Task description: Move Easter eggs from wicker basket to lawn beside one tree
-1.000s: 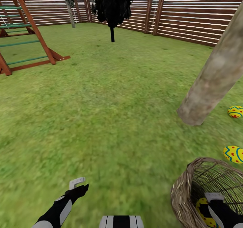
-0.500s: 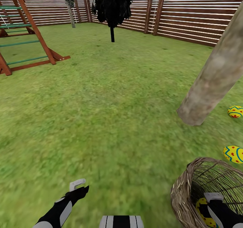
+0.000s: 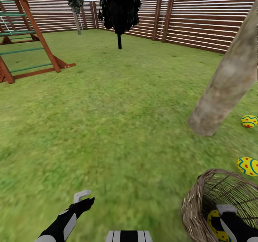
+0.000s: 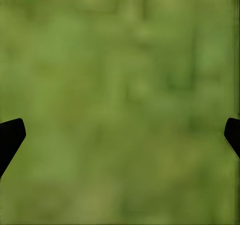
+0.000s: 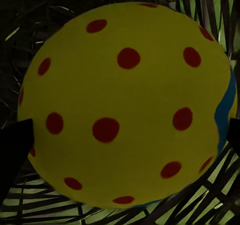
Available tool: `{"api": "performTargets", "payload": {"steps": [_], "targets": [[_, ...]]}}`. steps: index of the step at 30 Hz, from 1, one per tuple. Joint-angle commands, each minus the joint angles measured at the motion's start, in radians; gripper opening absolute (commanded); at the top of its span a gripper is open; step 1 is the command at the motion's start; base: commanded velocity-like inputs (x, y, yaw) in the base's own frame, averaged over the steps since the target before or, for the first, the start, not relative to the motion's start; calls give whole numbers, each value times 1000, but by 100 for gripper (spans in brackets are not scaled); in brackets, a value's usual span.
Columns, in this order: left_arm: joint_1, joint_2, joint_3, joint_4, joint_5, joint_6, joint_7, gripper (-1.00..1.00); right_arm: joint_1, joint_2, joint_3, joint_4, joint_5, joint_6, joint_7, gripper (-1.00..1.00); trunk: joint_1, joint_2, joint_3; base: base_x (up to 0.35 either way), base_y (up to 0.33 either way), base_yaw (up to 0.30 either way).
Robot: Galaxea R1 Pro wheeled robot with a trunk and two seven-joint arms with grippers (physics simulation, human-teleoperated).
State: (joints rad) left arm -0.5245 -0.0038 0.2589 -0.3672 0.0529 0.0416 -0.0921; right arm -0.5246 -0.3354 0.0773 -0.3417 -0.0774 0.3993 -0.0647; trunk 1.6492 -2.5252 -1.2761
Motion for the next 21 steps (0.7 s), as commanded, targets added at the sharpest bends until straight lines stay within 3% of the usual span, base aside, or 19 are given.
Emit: {"api": "performTargets", "payload": {"steps": [1,21], "targets": [[0,-1,5,-1,5,4,-6,100,0,-1,8,-1,-9,6,-6,-100,-1,0,3,0,0,0],[0,1,5,-1,5,4,-6,100,0,-1,6,0,-10,6,-3,-100,-10,5,81,0,0,0]]}}
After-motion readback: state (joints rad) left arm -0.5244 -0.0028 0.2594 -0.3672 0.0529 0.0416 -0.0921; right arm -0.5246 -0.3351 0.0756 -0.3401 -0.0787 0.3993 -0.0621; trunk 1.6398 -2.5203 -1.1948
